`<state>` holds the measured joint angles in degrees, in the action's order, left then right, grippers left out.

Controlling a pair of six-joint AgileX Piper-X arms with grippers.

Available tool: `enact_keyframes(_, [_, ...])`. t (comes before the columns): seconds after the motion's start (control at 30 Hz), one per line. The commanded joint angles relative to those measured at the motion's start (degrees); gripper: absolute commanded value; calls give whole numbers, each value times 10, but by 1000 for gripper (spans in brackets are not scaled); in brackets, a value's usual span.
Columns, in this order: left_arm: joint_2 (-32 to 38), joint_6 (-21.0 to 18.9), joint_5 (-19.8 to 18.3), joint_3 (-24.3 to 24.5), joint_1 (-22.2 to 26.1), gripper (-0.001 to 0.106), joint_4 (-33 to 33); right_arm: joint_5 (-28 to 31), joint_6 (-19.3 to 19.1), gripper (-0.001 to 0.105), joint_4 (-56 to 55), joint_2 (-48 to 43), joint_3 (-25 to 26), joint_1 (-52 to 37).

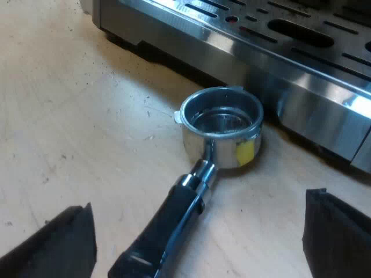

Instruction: Grind coffee beans and then tamp

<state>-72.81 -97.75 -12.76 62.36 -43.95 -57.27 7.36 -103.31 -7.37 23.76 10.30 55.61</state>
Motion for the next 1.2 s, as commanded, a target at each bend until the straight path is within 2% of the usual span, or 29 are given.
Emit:
enact_keyframes(0.03, [-29, 4, 5, 25, -14, 0, -1, 5, -7, 74, 8, 0, 2, 1])
enact_keyframes(0.3, [-112, 4, 20, 77, -19, 0, -1, 5, 3, 74, 8, 0, 2, 1])
enact_keyframes(0.37, [-116, 4, 20, 77, -19, 0, -1, 5, 10, 74, 8, 0, 2, 1])
enact_keyframes(0.4, [-133, 4, 31, 77, -19, 0, 1, 5, 17, 74, 8, 0, 2, 1])
enact_keyframes(1.2, [-232, 2, 36, 77, -19, 0, 37, 5, 17, 74, 8, 0, 2, 1])
